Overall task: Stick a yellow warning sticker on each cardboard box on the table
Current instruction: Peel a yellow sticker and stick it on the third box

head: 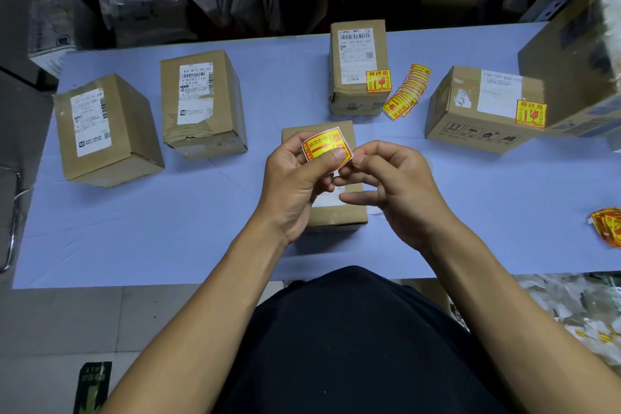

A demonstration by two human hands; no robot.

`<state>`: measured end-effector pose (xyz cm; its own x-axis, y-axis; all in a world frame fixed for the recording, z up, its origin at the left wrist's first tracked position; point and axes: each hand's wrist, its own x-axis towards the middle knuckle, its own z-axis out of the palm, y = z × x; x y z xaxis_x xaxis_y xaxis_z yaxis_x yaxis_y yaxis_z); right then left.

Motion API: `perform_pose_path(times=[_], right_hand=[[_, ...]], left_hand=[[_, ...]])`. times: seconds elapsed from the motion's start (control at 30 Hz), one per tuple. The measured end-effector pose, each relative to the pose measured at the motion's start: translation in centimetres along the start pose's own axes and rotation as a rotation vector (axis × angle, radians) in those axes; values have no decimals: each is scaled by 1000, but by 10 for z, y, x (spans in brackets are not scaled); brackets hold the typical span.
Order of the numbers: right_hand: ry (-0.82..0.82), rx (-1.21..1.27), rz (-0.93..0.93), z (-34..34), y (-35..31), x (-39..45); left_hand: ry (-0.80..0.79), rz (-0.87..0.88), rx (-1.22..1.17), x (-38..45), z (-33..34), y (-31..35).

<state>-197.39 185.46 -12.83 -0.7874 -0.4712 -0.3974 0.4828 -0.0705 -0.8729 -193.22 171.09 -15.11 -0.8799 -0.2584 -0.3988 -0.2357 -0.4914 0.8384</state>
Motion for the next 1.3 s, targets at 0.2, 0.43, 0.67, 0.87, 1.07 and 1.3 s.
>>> perform_pose_path(times=[0.2, 0.43, 0.67, 0.87, 1.07, 1.3], right_hand=[[-20, -29, -8, -1, 2, 2], [-43, 3, 19, -2, 2, 4], [-65, -12, -5, -2, 3, 7], [-49, -24, -20, 0, 4, 8], [-36, 25, 18, -1, 4, 8], [-50, -38, -10, 0, 4, 8]], left_hand=[[-1, 20, 10, -1, 0, 1], [9, 53, 51, 0, -1, 0], [5, 50, 36, 1, -1, 1], [-2, 43, 27, 1, -1, 2], [14, 67, 59, 0, -4, 2], [14, 90, 80, -1, -5, 2]])
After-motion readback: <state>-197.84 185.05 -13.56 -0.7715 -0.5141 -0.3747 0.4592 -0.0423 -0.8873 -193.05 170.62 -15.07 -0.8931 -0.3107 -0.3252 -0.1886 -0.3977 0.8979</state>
